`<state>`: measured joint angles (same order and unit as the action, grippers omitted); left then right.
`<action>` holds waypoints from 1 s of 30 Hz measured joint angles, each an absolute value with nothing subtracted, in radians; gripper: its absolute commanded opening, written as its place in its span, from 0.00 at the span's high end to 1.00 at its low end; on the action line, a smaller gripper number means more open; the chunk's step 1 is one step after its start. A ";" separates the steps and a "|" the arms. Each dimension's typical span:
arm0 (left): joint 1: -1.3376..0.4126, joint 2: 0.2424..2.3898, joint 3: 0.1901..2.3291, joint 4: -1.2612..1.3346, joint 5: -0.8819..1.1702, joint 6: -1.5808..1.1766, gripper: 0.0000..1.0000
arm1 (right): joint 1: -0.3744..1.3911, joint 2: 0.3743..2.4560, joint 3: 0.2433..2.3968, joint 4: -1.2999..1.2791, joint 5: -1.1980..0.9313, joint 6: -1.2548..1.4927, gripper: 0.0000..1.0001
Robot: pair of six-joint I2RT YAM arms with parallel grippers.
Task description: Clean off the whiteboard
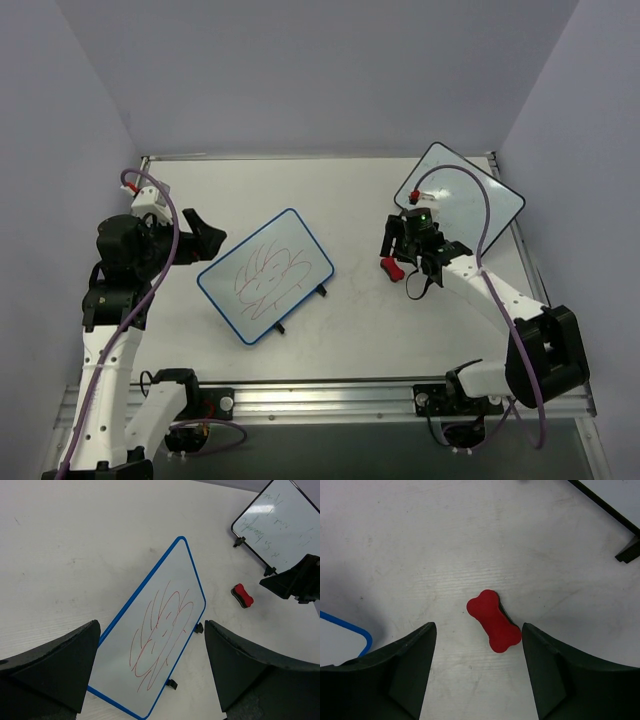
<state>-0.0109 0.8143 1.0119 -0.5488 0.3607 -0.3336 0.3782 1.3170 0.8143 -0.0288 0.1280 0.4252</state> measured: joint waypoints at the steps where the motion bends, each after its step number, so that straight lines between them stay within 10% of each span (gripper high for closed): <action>1: -0.011 0.817 1.012 -0.549 0.363 -0.334 0.06 | 0.369 1.339 0.813 -0.004 0.116 0.418 0.40; 30: -0.011 0.842 1.012 -0.548 0.383 -0.348 0.06 | 0.271 1.482 0.673 0.214 -0.072 0.388 0.47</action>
<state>-0.0109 0.8421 1.0119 -0.5480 0.3828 -0.3477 0.2707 1.4822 0.6735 0.2138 -0.0719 0.3878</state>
